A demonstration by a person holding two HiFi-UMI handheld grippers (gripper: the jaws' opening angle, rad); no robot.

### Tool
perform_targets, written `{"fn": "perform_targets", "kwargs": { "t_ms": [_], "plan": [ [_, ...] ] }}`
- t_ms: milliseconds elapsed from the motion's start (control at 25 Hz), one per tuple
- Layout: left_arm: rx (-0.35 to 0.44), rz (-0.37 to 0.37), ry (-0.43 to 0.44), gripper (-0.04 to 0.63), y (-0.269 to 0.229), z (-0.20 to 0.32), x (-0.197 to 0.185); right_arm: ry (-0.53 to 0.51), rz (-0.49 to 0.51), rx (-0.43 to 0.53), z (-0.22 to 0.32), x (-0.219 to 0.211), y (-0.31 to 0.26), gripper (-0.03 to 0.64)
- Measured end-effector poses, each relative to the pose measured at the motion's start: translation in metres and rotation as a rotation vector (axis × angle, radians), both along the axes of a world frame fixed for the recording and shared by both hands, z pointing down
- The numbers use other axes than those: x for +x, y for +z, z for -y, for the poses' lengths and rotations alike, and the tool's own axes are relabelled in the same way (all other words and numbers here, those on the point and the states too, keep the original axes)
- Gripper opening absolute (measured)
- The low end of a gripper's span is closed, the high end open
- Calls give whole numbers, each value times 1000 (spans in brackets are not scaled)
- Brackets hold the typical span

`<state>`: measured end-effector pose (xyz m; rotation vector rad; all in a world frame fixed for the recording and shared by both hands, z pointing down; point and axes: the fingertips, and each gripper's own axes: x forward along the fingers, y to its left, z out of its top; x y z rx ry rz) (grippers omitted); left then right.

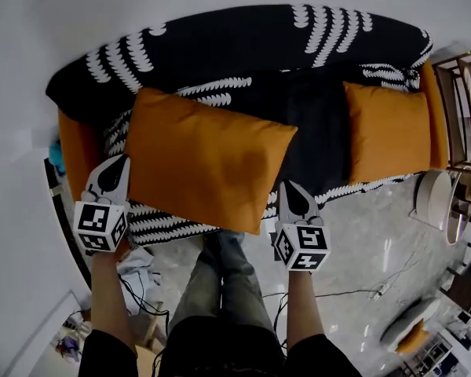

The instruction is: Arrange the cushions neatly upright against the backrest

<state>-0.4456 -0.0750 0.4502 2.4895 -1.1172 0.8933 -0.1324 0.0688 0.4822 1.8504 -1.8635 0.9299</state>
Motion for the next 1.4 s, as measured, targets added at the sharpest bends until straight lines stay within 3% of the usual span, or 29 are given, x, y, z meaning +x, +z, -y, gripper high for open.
{"fn": "perform_targets", "kwargs": {
  "t_ms": [200, 280, 400, 520, 720, 840, 1120, 1400],
  "plan": [
    [-71, 22, 14, 6, 51, 5, -3, 17, 21, -58, -5, 9, 51, 16],
    [-104, 38, 11, 8, 72, 8, -5, 33, 48, -85, -7, 14, 70, 63],
    [-143, 42, -5, 79, 103, 17, -11, 49, 82, -127, -9, 16, 97, 128],
    [-167, 45, -31, 99, 126, 31, -20, 48, 130, -174, -8, 13, 122, 262],
    [-203, 132, 35, 205, 172, 46, -21, 43, 154, -215, 1, 9, 154, 341],
    [-237, 172, 23, 252, 194, 51, -31, 44, 171, -269, 3, 4, 176, 403],
    [-273, 193, 3, 336, 223, 62, -43, 64, 223, -360, 5, 2, 214, 451],
    [-329, 156, 15, 309, 242, 62, -35, 45, 302, -372, 11, -1, 228, 457]
  ]
}}
